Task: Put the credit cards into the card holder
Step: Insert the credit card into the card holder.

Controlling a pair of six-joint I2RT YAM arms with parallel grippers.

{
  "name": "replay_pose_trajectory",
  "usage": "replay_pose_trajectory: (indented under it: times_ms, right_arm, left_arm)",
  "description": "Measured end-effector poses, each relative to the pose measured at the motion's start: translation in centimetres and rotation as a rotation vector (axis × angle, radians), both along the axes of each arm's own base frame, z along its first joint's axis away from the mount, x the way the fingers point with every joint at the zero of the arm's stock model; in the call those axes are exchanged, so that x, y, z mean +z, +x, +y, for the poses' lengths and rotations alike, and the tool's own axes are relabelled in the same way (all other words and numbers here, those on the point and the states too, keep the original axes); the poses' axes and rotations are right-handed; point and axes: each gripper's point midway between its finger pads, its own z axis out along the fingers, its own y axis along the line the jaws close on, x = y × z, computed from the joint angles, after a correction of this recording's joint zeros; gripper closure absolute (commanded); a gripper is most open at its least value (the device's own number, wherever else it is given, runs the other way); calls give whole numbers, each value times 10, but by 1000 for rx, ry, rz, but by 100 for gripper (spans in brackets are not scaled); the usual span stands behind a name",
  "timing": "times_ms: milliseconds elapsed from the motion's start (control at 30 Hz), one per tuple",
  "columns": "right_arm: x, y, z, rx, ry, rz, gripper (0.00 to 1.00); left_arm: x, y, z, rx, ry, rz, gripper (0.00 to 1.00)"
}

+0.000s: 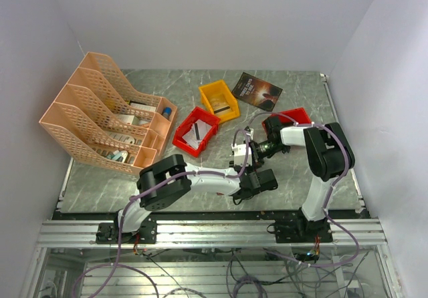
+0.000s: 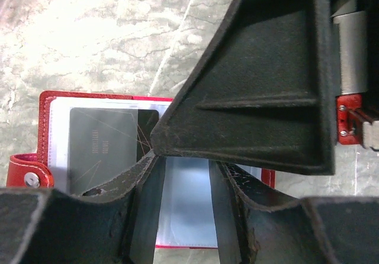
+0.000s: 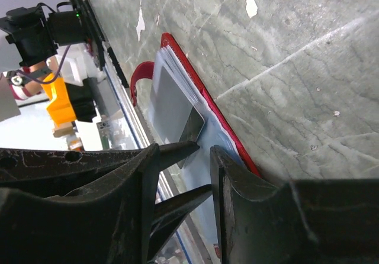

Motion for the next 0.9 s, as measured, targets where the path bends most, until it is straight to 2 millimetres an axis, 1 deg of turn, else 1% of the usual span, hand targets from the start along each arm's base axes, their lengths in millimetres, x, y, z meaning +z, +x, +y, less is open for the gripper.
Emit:
replay_pose_trajectory:
  times_ms: [300, 500, 633, 767, 900]
  right_arm:
    - [4, 3, -3, 13, -17, -59, 60]
    - [9, 6, -3, 19, -19, -102, 61]
    - [12, 7, -4, 20, -26, -125, 64]
    - [12, 9, -5, 19, -34, -139, 69]
    - [12, 11, -7, 16, -46, -154, 87]
  left_arm:
    - [-2, 4, 13, 21, 17, -8, 53]
    - [5, 3, 17, 20, 8, -12, 53]
    - [12, 2, 21, 14, 1, -17, 53]
    - [20, 0, 30, 4, 4, -21, 53]
    - [29, -3, 43, -17, 9, -27, 53]
